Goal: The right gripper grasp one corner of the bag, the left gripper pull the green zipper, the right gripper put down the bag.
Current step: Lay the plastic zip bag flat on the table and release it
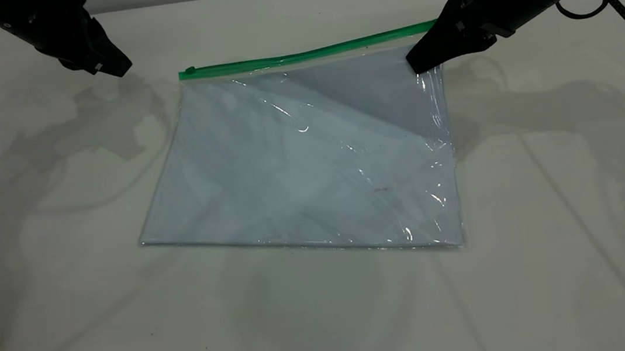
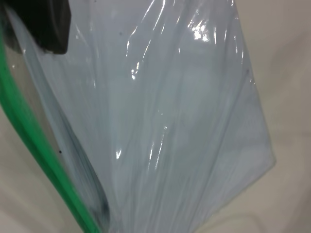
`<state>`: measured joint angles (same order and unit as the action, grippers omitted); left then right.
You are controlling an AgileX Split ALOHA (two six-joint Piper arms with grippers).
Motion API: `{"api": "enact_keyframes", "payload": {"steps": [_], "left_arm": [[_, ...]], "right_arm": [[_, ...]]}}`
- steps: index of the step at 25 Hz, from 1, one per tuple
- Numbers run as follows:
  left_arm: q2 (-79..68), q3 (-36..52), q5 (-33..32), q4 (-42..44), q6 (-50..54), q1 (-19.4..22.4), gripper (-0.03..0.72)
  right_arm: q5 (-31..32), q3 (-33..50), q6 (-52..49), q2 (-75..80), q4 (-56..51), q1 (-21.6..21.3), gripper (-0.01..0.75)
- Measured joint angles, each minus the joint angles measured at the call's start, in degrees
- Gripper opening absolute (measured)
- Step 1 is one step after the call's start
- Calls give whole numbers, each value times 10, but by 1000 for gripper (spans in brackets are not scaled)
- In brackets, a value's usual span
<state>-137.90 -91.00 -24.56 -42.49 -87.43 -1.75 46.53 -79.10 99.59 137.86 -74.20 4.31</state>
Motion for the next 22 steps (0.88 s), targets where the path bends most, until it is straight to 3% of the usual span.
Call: {"api": "enact_keyframes", "payload": {"steps": [5,8,10,13,16,18,22], "left_arm": [[20,0,-8,-22,11,0,225],[56,0,-31,-41,24,0,306],[83,0,-50,-51,30,0,344],[116,0,-87,-65,33,0,370],[147,0,-118,-69,46,0,375],[169,1,-130,-68,62,0,375],[227,2,-146,-66,92,0,375]], "right_arm": [[-10,0,0,0,-5,0,49],[-33,0,1,0,-10,2,120],[-55,0,1,0,-14,4,226],[-102,0,0,-1,-15,7,442],[-163,0,-28,-10,-1,9,587],[-185,0,-70,-29,40,9,617],[-184,0,-172,-104,138,9,582]]}}
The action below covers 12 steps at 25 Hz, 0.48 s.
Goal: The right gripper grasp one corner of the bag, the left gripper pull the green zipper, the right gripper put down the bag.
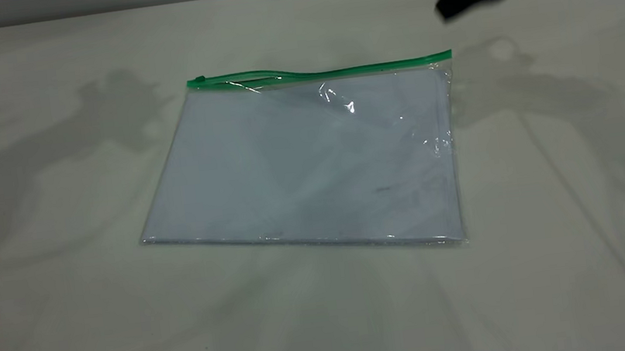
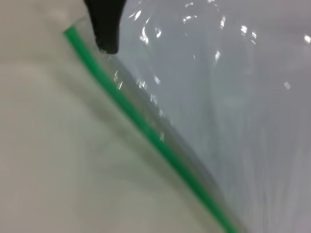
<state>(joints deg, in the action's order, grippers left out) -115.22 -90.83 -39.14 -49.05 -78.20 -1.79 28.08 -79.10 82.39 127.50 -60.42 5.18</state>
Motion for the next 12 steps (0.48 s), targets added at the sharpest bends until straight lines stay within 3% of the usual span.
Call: {"api": "enact_keyframes", "payload": {"steps": [5,12], "left_arm": [[89,0,-24,22,61,0,376],[220,0,-106,139,220,0,377]], "right_arm": [[62,0,-163,-126,132,3,522],[221,1,-436,-322,329,28,516]]}}
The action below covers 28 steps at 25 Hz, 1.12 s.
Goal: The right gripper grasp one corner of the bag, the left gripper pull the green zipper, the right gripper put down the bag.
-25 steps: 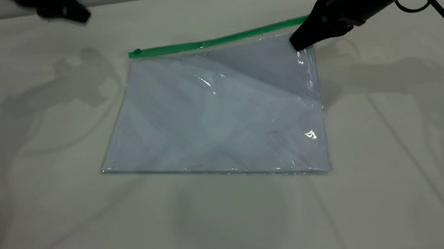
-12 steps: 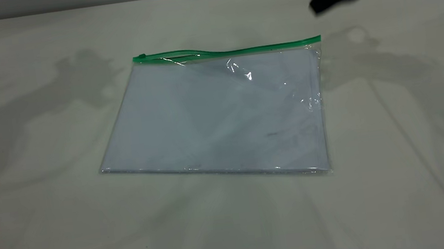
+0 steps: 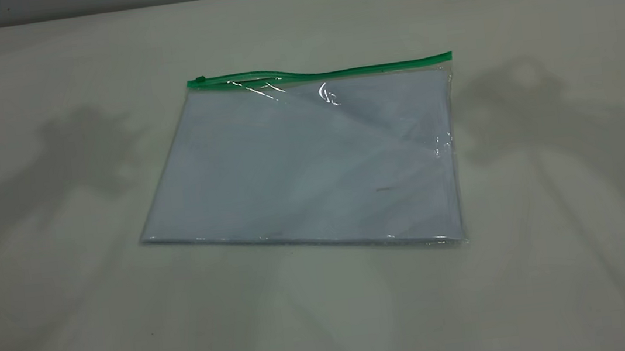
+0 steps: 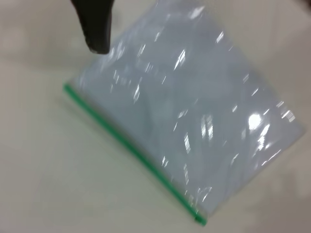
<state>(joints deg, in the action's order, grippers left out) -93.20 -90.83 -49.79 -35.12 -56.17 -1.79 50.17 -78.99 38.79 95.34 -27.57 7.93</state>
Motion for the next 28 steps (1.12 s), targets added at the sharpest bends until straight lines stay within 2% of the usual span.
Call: {"api": "enact_keyframes", "payload": {"steps": [4,7,11,17,25,28], "left_arm": [[67,0,-66,91,111,0,377],[104,0,-109,138,186,0,377],[137,1,-171,176,246,0,377],[172,40,-171,185,287,0,377],[256,209,-171,223,346,0,377],[300,294,-171,242,371,0,377]], "right_arm": [[137,0,-125,-82,78,1,506],[196,0,-187,-127,145,1,484],[203,22,-274,-174,222,1,452],[206,126,-300,-292,235,1,442],[205,312,-301,-456,240,1,440],[177,387,-313,-512,240,1,440]]}}
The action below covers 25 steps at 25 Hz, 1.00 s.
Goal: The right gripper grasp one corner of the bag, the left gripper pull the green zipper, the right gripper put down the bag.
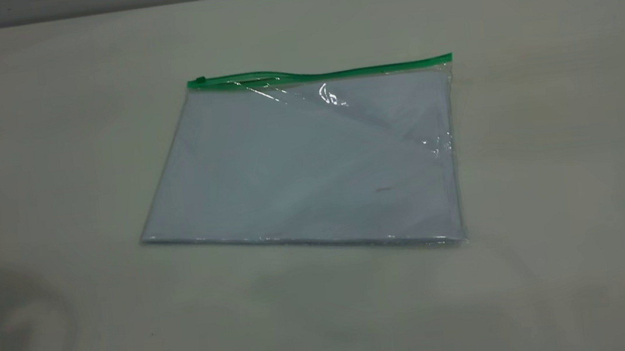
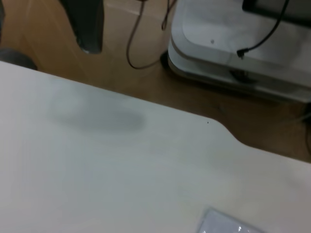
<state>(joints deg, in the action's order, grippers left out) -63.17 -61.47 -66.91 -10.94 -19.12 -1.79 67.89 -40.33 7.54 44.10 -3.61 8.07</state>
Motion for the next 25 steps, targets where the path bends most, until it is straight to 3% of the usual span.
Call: {"api": "enact_keyframes", "payload": {"steps": [5,10,17,25], "left_arm": [[95,142,3,9,38,0,377],[201,248,22,18,51,0,377],[369,326,24,32,62,0,377],[549,334,22,39,72,0,377]], "right_arm": [[-50,89,-18,-74,2,0,440],[-50,128,-37,-115,2,0,440],[-50,128,-58,-147,13,0,440],[-50,128,-60,-158,15,0,440]]}}
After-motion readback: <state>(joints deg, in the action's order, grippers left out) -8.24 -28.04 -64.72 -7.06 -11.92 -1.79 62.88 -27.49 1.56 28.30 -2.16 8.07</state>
